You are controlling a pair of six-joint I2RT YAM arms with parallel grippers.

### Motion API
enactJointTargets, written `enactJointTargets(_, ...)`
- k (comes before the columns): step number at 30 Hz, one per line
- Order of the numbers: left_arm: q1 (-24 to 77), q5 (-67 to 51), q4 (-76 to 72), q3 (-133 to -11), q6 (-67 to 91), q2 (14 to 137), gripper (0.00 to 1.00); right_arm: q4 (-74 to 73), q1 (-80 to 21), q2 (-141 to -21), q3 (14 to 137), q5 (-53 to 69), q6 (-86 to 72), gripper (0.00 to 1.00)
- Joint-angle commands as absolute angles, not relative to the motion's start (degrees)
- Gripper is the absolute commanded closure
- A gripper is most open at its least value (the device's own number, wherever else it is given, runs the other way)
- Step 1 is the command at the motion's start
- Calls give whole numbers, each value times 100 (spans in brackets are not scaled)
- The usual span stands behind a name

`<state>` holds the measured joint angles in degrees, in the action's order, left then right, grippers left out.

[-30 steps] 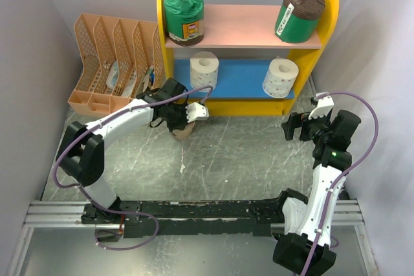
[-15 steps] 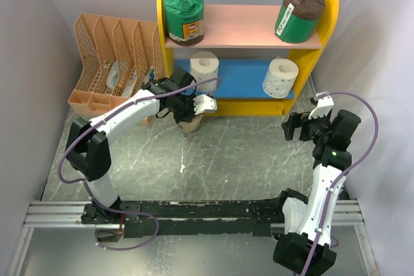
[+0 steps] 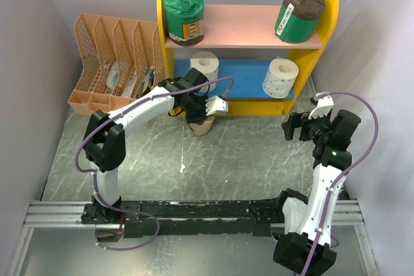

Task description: Place and organize the paper towels onto the shelf

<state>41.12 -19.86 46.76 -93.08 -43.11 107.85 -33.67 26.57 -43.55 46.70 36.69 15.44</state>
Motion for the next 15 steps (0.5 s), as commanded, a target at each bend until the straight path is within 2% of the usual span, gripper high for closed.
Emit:
enactJointTargets(1, 4217, -2330, 4636, -9727, -4302, 10998, 93, -3260, 2698, -4333, 4640, 3718, 1582, 0)
enactJointTargets(15, 4227, -2429, 4738, -10983, -4274, 12080, 93, -3246, 2701, -4314, 4634, 3673, 1573, 0)
